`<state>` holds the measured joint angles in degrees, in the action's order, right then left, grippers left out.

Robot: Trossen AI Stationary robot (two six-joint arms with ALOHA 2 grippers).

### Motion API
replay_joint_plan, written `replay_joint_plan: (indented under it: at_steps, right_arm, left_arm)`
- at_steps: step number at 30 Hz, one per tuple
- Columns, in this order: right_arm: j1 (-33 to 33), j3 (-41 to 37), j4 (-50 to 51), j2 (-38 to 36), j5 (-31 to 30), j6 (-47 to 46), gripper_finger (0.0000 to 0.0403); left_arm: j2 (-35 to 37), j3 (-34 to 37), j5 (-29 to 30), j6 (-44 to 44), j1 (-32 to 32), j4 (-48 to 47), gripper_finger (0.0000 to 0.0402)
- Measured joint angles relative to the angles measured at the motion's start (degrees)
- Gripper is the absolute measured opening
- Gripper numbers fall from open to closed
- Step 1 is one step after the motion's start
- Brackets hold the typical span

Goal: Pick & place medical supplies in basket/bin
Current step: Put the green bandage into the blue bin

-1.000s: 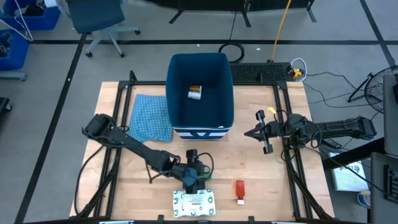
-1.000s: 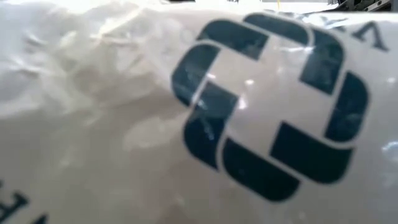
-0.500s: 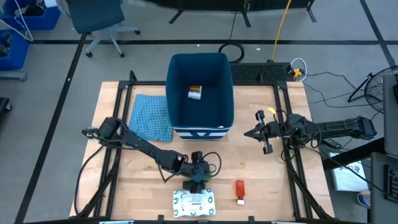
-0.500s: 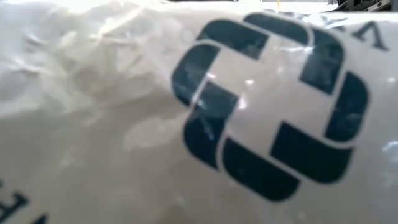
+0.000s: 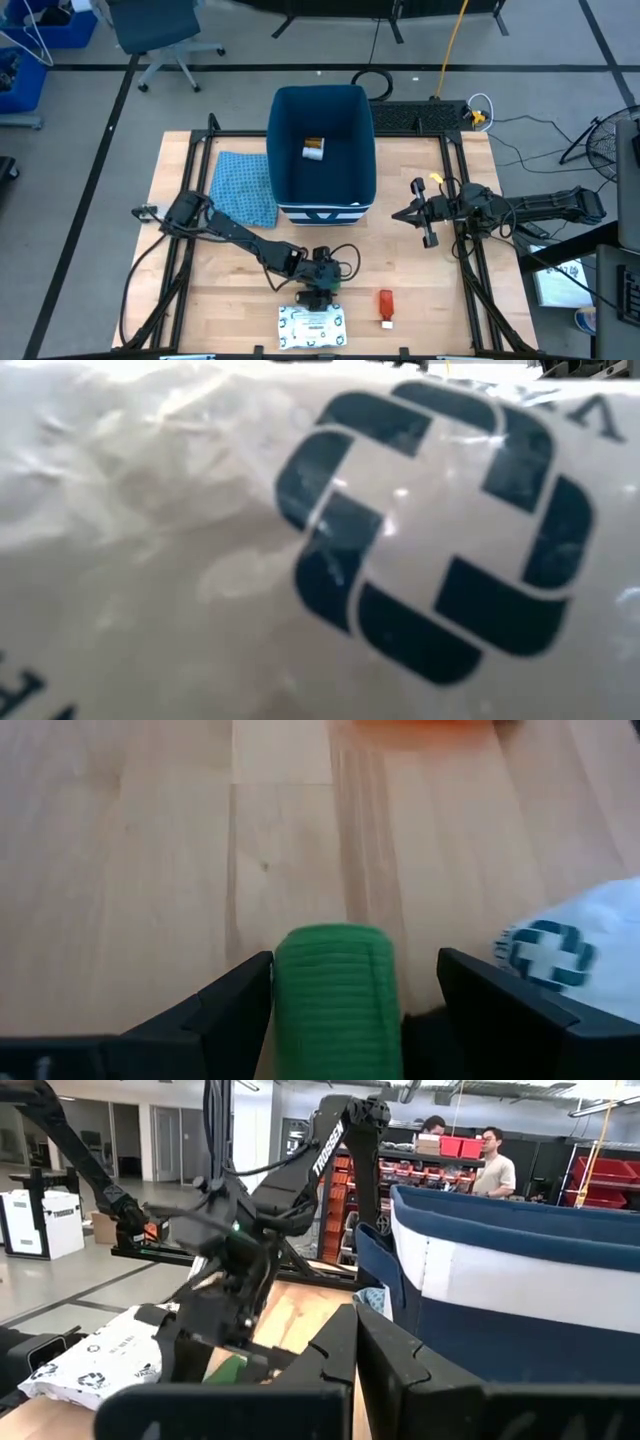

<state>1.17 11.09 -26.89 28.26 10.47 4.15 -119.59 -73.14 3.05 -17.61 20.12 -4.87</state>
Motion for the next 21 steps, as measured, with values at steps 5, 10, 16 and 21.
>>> replay_joint_plan:
  at_steps: [5,10,16,21]
  right_arm:
    - [0.00,0.00,0.12,0.03,-0.05,-0.04,0.0000]
    - [0.00,0.00,0.15,0.06,-0.10,-0.43,0.0000]
    - [0.00,0.00,0.58,0.06,-0.13,-0.45,0.0000]
    - [0.00,-0.49,0.52,0.01,-0.14,-0.47,0.0000]
  left_arm:
    - [-0.87,0.05,1.00,-2.22,-1.20,-0.26,0.0283]
    - [-0.54,0.15,0.89,-0.64,-1.36,-0.68,0.0281]
    - [-0.56,0.19,-2.47,2.57,-1.63,0.09,0.0210]
    - [-0.65,-1.49,-4.90,3.22,-2.66,-1.10,0.0108]
